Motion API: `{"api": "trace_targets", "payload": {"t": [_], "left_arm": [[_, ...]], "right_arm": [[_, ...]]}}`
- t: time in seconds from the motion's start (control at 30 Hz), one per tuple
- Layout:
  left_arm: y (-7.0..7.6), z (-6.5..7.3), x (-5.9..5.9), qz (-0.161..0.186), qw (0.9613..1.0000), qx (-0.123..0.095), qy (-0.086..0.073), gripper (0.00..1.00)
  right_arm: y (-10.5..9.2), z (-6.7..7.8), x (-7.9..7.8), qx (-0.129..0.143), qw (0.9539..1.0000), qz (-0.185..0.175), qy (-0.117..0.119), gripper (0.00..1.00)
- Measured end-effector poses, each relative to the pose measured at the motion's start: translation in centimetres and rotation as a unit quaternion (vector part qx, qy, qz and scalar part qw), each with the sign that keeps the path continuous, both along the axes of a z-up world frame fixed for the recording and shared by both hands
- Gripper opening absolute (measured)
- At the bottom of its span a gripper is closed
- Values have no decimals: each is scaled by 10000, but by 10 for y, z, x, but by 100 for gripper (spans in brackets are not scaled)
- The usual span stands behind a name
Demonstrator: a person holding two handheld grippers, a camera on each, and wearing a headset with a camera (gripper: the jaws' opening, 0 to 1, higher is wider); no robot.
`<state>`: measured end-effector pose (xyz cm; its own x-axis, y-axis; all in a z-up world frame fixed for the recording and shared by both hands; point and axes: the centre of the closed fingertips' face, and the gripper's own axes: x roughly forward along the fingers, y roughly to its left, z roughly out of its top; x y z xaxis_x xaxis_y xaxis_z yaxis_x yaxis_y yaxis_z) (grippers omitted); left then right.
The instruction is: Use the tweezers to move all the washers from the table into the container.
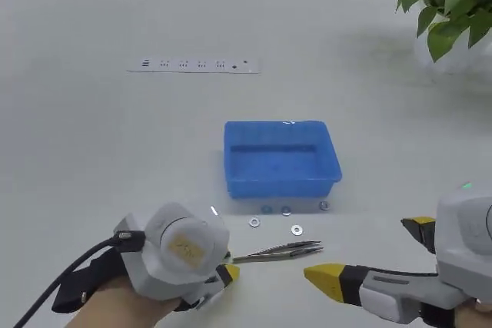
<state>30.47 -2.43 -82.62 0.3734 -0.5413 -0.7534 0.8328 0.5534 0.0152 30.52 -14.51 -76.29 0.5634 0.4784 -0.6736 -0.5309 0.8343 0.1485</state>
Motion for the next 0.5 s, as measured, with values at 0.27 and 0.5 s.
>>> {"api": "trace_targets", "payload": {"t": [0.27, 0.5], "left_arm": [[-10, 2, 0, -319, 9995, 41, -76, 0], [-11, 11, -3, -378, 9992, 76, -119, 0]], "right_arm": [[14, -4, -5, 5, 9997, 234, 104, 90], [29, -5, -9, -71, 9978, 654, 56, 76]]}}
